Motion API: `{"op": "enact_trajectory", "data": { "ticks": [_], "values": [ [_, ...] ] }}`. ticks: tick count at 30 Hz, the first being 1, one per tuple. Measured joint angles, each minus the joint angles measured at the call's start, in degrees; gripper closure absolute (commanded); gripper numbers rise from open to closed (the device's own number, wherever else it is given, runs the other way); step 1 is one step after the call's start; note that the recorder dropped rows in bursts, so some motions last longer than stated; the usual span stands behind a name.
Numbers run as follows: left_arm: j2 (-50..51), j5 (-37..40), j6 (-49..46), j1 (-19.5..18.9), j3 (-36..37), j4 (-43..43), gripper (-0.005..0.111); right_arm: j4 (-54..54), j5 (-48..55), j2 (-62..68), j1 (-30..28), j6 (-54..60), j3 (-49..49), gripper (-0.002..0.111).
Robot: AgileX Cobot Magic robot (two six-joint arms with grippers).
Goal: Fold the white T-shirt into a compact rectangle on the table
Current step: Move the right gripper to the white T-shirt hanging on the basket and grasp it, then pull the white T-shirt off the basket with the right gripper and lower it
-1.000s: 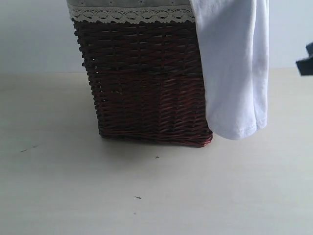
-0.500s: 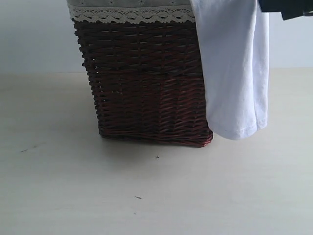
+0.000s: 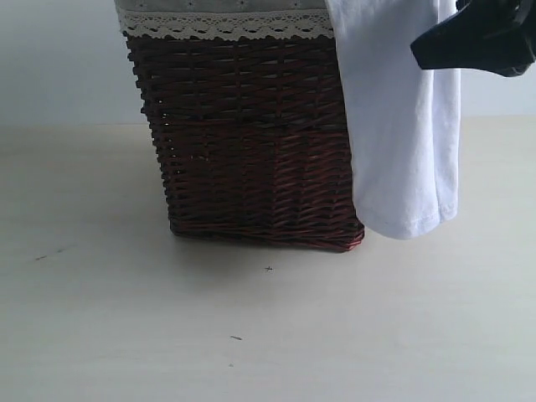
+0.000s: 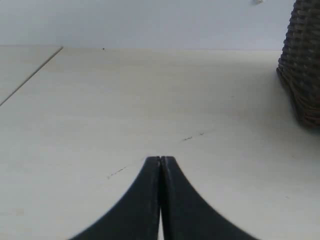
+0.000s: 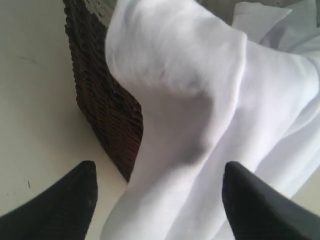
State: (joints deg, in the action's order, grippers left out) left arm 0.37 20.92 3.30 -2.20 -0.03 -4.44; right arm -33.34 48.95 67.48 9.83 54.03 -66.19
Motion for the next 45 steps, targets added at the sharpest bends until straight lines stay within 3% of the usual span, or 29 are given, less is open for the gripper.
{"op": "enact_trajectory", "data": {
  "ticks": [7,23,27,34,45],
  "values": [
    [0.0,0.0,0.0,0.0,0.0,0.0,0.107,9.51,-0.79,3.93,0.0,-0.12,0.0,0.04],
    [0.0,0.0,0.0,0.0,0.0,0.0,0.107,7.15,-9.32,8.88,0.0,-0.12,0.0,0.042],
    [0.0,0.0,0.0,0.0,0.0,0.0,0.107,5.72,-9.45,10.37,0.0,-0.12,0.0,0.058],
    [0.0,0.0,0.0,0.0,0.0,0.0,0.107,5.5,-9.45,11.19,0.0,-0.12,0.0,0.109],
    [0.0,0.0,0.0,0.0,0.0,0.0,0.107,8.23,-16.52,7.36,0.0,1.91,0.0,0.108]
  ]
}}
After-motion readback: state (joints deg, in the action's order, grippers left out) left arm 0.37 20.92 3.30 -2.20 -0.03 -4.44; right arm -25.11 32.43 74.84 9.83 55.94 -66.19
